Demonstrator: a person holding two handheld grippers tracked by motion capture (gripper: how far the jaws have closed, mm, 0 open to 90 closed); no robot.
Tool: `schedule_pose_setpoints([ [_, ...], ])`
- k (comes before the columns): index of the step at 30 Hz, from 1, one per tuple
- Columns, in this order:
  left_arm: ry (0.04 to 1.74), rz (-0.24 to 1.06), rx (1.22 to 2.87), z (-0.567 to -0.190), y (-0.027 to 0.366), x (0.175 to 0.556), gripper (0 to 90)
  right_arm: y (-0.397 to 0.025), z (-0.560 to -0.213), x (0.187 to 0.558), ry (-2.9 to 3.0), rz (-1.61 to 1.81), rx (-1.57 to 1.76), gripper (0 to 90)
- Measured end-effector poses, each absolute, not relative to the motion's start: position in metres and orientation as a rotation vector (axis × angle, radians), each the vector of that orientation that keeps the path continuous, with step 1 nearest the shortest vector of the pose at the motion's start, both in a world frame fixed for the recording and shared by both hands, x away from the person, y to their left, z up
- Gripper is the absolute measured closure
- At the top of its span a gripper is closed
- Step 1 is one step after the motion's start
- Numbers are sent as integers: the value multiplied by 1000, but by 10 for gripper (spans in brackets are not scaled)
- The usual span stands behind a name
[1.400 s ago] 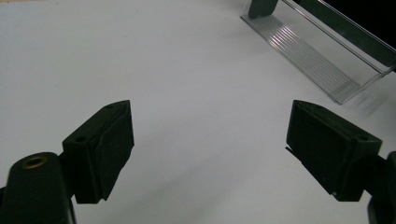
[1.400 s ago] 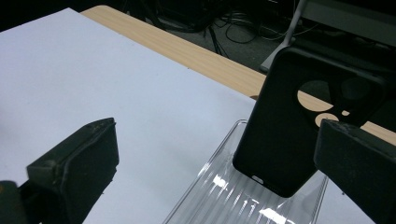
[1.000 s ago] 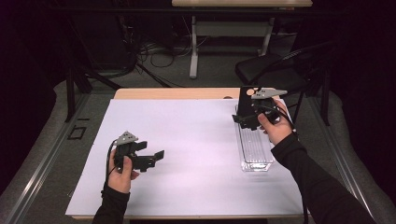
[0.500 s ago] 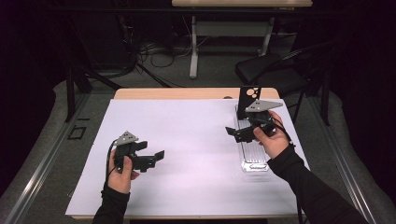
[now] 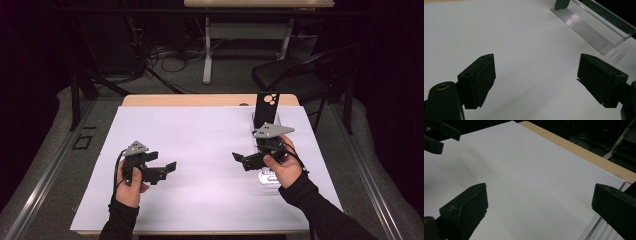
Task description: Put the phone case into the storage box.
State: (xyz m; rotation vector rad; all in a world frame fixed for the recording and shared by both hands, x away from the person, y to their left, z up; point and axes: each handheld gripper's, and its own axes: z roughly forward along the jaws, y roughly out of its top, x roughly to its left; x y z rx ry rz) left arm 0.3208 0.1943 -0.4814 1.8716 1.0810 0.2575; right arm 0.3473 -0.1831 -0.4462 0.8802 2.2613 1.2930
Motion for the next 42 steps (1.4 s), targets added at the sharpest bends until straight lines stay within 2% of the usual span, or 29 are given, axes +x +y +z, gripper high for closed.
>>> schedule_pose_setpoints([
  [22,1077,260,1881,-482,192,320,156,-161,-484,307,2315,1366,839,9],
  [42,1069,265,1894,-483,191,320,156,-154,-517,287,2346,1354,799,11],
])
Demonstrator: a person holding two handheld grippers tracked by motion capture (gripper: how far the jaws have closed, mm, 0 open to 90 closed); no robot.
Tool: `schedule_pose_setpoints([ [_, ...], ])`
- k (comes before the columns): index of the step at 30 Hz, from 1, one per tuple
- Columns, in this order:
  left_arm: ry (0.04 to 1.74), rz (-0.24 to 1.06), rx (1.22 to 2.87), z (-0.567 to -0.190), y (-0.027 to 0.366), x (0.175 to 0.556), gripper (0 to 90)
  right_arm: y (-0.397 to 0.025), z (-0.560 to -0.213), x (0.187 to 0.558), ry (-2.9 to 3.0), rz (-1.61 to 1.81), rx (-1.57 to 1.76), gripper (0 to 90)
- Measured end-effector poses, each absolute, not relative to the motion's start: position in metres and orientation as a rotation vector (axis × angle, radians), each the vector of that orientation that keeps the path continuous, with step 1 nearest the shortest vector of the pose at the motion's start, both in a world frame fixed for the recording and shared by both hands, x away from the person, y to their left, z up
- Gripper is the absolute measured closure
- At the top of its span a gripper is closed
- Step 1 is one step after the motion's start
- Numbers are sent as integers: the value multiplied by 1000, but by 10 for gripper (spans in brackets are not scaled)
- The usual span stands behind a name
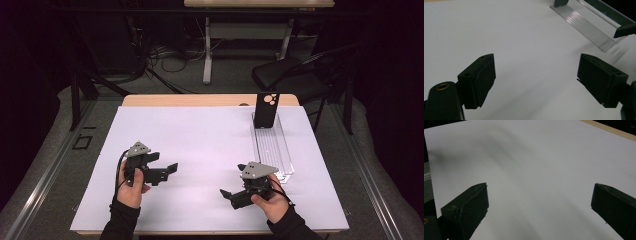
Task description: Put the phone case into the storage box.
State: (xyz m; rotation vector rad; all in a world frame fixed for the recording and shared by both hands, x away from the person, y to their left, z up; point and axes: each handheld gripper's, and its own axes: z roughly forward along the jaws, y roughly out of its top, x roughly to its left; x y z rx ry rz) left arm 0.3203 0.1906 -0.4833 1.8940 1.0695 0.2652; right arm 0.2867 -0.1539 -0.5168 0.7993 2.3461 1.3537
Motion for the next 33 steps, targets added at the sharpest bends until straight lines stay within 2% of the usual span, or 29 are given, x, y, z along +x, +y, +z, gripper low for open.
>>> schedule_pose_setpoints([
  [33,1067,265,1900,-485,190,321,157,-151,-542,281,2353,1361,803,33],
])
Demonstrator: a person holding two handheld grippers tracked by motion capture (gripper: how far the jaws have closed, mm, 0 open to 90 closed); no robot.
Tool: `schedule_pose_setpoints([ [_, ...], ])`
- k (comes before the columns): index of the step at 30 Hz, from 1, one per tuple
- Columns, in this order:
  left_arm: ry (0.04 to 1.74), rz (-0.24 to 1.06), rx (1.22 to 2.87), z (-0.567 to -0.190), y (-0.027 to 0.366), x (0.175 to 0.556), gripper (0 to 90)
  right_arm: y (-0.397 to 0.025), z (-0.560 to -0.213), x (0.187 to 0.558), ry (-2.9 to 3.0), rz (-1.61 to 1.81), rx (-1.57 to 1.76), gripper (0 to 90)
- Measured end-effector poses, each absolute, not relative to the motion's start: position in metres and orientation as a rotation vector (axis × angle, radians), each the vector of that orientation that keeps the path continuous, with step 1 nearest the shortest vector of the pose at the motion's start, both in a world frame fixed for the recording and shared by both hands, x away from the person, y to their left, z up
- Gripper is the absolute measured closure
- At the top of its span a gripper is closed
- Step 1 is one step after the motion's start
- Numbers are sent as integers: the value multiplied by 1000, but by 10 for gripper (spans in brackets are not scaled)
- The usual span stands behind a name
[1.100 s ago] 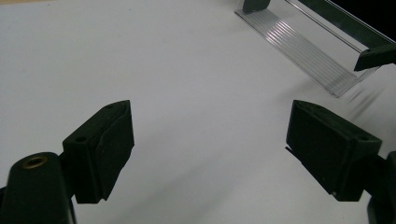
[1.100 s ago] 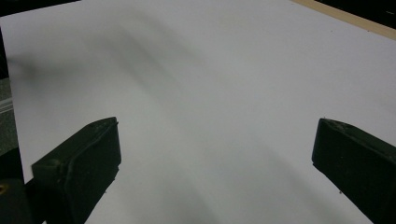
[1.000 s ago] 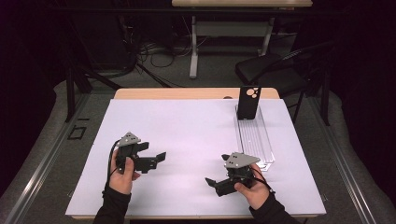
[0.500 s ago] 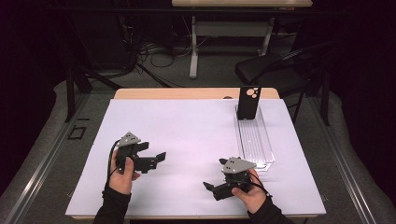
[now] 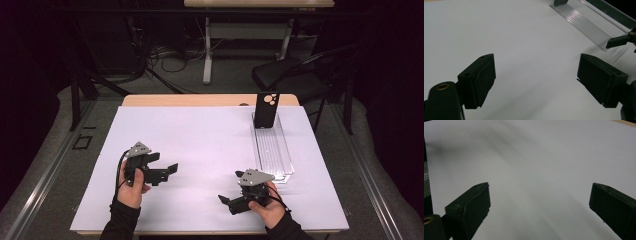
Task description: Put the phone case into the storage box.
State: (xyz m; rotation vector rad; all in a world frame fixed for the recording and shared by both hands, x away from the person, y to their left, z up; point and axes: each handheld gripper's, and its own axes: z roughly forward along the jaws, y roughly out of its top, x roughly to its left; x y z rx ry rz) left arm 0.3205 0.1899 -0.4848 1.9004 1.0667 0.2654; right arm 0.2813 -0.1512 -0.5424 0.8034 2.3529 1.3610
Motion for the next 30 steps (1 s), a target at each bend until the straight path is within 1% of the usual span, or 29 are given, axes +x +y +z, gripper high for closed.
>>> schedule_pose_setpoints([
  [30,1062,266,1911,-485,189,320,157,-152,-547,283,2362,1350,819,39],
])
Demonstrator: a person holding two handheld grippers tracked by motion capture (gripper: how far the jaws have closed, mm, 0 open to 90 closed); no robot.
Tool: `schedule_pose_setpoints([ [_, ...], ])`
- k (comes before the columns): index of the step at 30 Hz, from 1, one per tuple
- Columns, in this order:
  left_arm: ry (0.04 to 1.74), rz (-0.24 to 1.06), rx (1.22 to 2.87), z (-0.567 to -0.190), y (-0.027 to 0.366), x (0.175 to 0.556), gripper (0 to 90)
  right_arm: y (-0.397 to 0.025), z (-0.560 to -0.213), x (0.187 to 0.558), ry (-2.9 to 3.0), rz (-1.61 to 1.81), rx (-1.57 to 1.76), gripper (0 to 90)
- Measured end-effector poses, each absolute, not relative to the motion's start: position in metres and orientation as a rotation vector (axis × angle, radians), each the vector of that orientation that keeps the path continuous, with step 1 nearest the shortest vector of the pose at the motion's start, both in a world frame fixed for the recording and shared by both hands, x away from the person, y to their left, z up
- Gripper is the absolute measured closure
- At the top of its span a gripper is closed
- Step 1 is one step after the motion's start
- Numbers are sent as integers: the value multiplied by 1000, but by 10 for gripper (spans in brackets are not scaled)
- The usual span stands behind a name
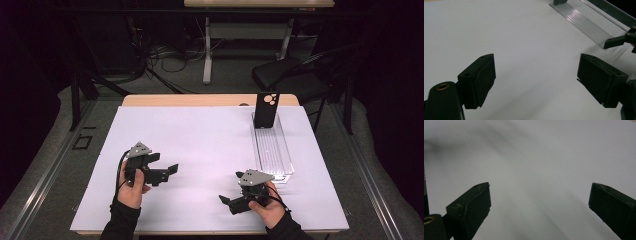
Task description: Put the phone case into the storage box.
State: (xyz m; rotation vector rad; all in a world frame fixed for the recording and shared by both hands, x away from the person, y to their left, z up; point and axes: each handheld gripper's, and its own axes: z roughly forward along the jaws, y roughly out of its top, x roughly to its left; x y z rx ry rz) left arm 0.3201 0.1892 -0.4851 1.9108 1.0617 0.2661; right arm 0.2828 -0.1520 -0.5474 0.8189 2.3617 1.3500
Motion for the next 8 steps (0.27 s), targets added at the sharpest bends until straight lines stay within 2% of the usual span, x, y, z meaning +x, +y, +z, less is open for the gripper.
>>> schedule_pose_setpoints([
  [8,1066,267,1901,-484,190,320,157,-151,-548,282,2365,1349,820,40],
])
